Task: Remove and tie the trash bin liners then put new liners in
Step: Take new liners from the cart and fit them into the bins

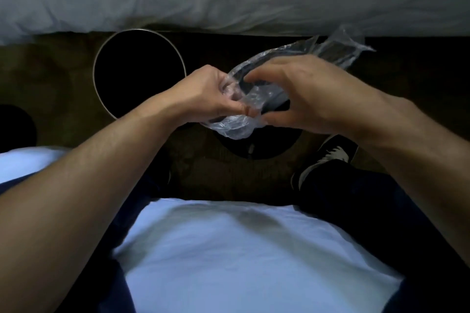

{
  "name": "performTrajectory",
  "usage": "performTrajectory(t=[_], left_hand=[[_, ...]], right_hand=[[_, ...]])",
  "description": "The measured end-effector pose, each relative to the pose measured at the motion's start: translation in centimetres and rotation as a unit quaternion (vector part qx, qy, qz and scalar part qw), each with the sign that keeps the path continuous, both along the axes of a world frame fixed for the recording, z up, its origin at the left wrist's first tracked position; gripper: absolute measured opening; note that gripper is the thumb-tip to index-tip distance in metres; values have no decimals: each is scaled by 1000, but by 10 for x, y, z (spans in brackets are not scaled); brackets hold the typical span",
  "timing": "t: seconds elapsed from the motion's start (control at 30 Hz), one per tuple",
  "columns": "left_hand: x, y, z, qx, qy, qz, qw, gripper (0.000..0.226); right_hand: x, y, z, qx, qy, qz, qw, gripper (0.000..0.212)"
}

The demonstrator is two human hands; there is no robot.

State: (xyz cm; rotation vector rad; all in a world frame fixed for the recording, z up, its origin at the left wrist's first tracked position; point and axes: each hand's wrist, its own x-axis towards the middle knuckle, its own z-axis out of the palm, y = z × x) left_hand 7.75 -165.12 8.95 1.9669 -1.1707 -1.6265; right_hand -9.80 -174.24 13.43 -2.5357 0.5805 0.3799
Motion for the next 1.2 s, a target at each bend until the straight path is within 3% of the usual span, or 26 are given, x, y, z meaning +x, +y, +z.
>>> performTrajectory(t=[0.07, 0.17, 0.27, 0.37, 0.5, 0.7, 0.77, 0.83, 0.87, 0.9, 0.93, 1.0, 1.1, 1.2], left_hand=[[3, -3, 3, -6, 8, -30, 999, 50], [7, -5, 6, 11, 14, -35, 999, 53], [10, -6, 3, 4, -10, 44, 999, 53], [16, -8, -9, 10, -79, 127, 989, 51], [28, -7, -24, 1, -217, 157, 963, 43], [30, -8, -16, 5, -281, 204, 938, 29], [15, -10, 2, -62, -354, 162, 919, 39], [-10, -9, 20, -268, -429, 68, 860, 42], [-24, -7, 26, -352, -414, 8, 840, 36], [-34, -4, 25, -380, -374, -61, 844, 29], [-41, 0, 21, -347, -331, -127, 868, 24], [-43, 11, 5, -193, -288, -247, 905, 23], [-37, 28, -17, -77, -306, -359, 878, 38], [-39, 34, -24, -66, -307, -373, 873, 46]], right_hand=[[-4, 1, -11, -16, 55, 14, 998, 68], [-10, -5, -23, -45, 85, 0, 995, 24], [-11, -4, -27, -42, 141, -20, 989, 8], [-13, 0, -34, -30, 168, -9, 985, 3], [-11, 6, -37, 27, 235, 6, 971, 10], [-11, 22, -34, 70, 298, 75, 949, 23], [-10, 24, -34, 83, 289, 73, 951, 24], [-8, 25, -35, 84, 279, 77, 953, 25], [-8, 25, -36, 89, 276, 75, 954, 34], [-8, 25, -37, 100, 274, 74, 954, 40], [-8, 25, -38, 112, 274, 75, 952, 40], [-8, 24, -37, 135, 279, 84, 947, 33], [-9, 17, -33, 200, 318, 41, 926, 52], [-12, 9, -37, 183, 291, 4, 939, 54]])
